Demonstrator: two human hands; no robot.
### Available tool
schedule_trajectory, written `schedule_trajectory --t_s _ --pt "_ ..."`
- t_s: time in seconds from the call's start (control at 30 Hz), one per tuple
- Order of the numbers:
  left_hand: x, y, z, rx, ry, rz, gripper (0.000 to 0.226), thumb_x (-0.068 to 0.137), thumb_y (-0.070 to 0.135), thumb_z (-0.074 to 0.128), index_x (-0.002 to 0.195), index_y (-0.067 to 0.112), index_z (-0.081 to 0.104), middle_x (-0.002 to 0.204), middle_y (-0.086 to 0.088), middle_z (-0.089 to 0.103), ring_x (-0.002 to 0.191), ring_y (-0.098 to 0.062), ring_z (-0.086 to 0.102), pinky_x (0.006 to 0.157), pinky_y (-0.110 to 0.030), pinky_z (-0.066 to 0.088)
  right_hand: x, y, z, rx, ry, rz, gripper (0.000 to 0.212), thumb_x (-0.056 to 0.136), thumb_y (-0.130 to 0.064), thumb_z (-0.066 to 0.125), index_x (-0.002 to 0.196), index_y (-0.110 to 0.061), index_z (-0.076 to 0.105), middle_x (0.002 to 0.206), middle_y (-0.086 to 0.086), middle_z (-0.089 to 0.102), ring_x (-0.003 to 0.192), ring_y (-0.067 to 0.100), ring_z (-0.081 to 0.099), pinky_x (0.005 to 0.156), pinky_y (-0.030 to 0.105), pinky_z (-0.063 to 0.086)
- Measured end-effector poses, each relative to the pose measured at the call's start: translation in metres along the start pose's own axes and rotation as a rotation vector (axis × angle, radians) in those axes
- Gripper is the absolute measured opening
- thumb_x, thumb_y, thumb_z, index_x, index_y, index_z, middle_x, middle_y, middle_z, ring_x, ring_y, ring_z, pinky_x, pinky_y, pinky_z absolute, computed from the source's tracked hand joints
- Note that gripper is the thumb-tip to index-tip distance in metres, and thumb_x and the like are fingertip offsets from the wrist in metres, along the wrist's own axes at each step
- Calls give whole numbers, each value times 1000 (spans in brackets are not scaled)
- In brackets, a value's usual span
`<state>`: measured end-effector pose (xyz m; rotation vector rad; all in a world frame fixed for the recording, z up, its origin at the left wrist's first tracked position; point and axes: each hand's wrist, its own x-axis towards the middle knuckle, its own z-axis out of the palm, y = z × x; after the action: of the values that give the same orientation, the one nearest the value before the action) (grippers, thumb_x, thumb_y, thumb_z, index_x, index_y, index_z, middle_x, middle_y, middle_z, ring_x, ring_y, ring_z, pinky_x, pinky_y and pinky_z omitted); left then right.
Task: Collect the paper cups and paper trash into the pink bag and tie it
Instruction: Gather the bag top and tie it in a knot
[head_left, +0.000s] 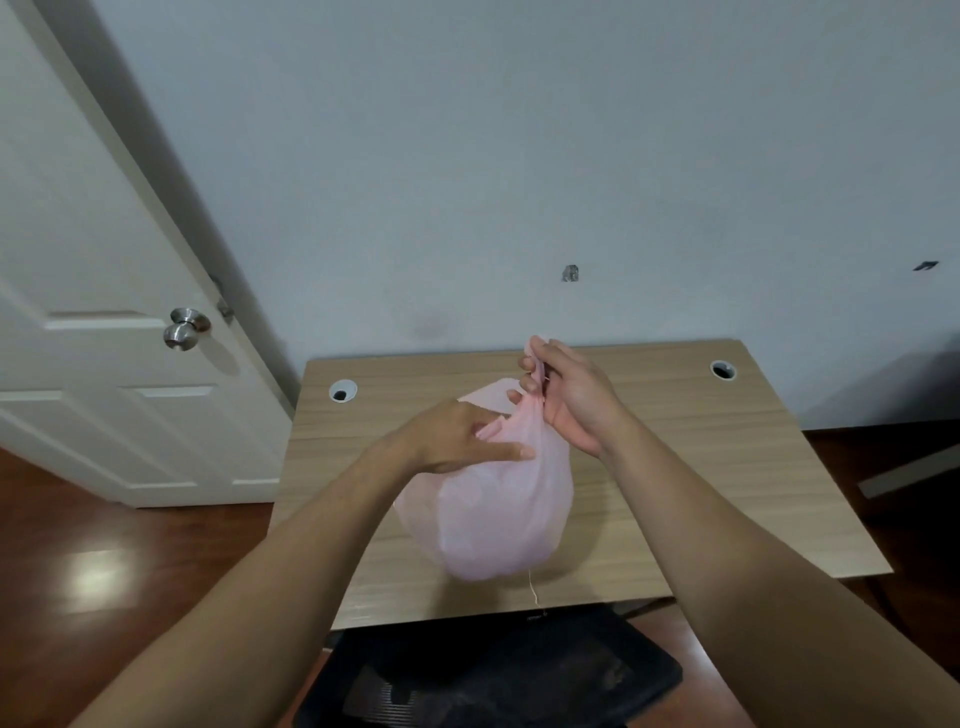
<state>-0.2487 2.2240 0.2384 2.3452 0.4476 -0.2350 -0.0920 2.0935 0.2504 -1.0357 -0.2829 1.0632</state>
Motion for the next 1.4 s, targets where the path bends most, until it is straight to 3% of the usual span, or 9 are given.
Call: schedule_trajectory --t_s 0.4,0.6,0.73,0.83,0.9,1.0,1.13,1.27,1.4 --pt "10 -14 17 223 -2 10 51 104 47 60 60 22 51 57 5 51 56 -15 47 56 -36 31 -6 12 9 -70 -13 -11 22 112 -23 64 91 -19 56 85 3 55 67 19 49 99 55 56" --pt "10 -28 21 131 34 71 54 103 40 65 58 21 41 54 5 44 53 -14 37 57 -36 30 -10 11 6 -377 3 -109 26 110 -36 67 98 -13 62 94 8 68 82 27 69 82 43 57" --pt "8 -32 20 -83 47 126 38 101 48 71 75 21 62 66 6 59 60 -9 48 64 -35 42 -9 16 8 -379 -5 -172 25 113 -37 61 96 -18 58 75 0 47 55 17 45 76 41 53" --pt "2 -28 15 -468 45 110 49 91 56 81 135 37 68 103 10 76 90 -8 69 89 -30 57 -7 18 8 -440 73 -154 27 114 -42 57 100 -19 56 73 -6 41 50 10 27 51 28 42" --pt "0 -32 16 -702 123 60 54 97 52 74 147 34 60 80 5 60 69 -13 54 68 -27 49 -5 20 5 -507 104 -124 30 113 -48 55 103 -21 55 74 -6 41 52 10 25 47 25 24" --pt "-2 -31 15 -1147 286 -8 53 109 56 52 141 15 60 73 3 26 60 -14 25 57 -29 23 -10 21 6 -642 130 -85 39 106 -59 63 114 -21 60 76 -10 51 49 5 36 46 21 30" --pt "8 -29 12 -1635 504 -86 32 115 38 43 101 14 58 66 4 25 52 -13 26 53 -25 31 -16 30 13 -844 -35 -46 63 79 -76 84 119 -27 74 101 -5 77 75 3 64 72 26 51" --pt "13 -26 9 -1723 571 -77 37 117 37 39 85 22 51 64 6 31 55 -13 35 63 -27 34 -17 49 13 -1164 -157 -68 58 88 -49 90 69 -11 50 65 -6 46 62 10 38 62 35 28" --pt "1 -20 5 -1510 628 -90 40 114 50 42 110 14 58 77 0 56 84 -21 61 91 -33 51 -17 54 14 -1083 -82 -102 66 97 -39 83 64 -12 32 66 -2 30 61 17 29 58 36 21"
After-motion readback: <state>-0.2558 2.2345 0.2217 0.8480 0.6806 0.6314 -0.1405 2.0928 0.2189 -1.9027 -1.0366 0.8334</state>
